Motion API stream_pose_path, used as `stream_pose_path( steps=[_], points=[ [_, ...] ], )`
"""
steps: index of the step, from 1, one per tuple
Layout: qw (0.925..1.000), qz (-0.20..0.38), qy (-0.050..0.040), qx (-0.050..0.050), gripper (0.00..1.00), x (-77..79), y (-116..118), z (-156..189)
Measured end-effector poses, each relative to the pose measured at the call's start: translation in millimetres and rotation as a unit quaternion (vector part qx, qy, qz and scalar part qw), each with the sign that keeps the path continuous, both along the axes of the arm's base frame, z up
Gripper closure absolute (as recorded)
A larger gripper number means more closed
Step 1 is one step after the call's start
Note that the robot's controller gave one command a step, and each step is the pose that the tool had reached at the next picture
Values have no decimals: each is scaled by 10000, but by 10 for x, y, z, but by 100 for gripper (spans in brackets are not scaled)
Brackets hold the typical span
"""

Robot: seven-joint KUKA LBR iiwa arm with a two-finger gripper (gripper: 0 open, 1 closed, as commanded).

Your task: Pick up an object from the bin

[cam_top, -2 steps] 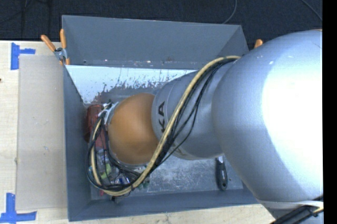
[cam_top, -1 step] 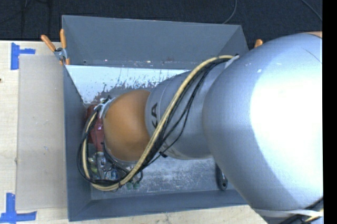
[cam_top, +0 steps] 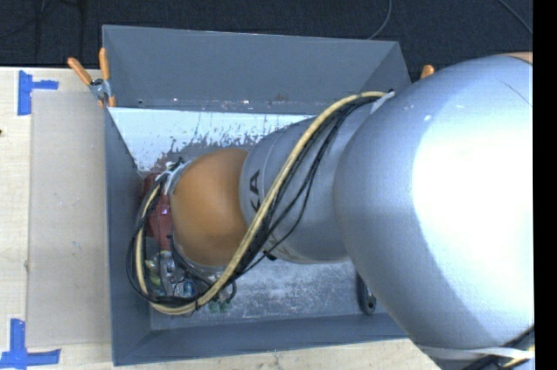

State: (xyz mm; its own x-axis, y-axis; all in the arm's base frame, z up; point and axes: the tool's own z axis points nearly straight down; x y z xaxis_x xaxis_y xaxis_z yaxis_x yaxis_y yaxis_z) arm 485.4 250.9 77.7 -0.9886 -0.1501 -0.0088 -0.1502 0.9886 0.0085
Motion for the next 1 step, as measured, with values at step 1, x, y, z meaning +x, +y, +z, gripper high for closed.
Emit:
stream_pose_path(
  steps=[1],
  points=[
    [10000, -10, -22, 10, 100, 14, 6, 1002]
  ],
)
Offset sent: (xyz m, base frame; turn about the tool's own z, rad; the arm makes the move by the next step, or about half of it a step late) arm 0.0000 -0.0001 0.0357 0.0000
